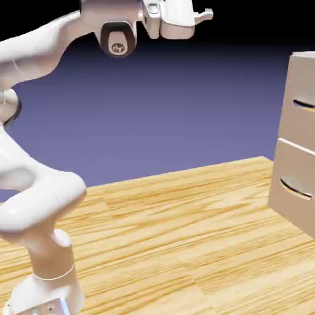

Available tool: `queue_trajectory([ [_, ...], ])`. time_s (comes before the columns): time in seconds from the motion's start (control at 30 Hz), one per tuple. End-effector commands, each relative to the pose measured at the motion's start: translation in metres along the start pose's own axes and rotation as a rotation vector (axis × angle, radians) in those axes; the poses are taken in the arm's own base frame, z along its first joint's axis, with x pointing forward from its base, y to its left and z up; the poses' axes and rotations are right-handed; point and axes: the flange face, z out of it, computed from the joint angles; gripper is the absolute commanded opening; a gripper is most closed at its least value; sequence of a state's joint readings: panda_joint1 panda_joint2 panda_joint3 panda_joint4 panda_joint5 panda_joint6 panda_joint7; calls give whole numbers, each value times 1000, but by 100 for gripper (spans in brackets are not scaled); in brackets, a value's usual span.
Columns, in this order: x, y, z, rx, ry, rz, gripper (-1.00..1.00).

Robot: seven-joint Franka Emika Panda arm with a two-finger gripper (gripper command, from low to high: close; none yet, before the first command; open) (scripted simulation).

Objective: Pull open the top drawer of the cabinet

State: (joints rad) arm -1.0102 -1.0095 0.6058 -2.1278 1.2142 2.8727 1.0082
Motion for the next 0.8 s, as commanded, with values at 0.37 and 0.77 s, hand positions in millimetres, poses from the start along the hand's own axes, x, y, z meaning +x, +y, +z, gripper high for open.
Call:
queue_trajectory([
  [0.37,-134,22,52,136,-127,178,0],
  [0.77,-196,179,213,-3,-256,388,0],
])
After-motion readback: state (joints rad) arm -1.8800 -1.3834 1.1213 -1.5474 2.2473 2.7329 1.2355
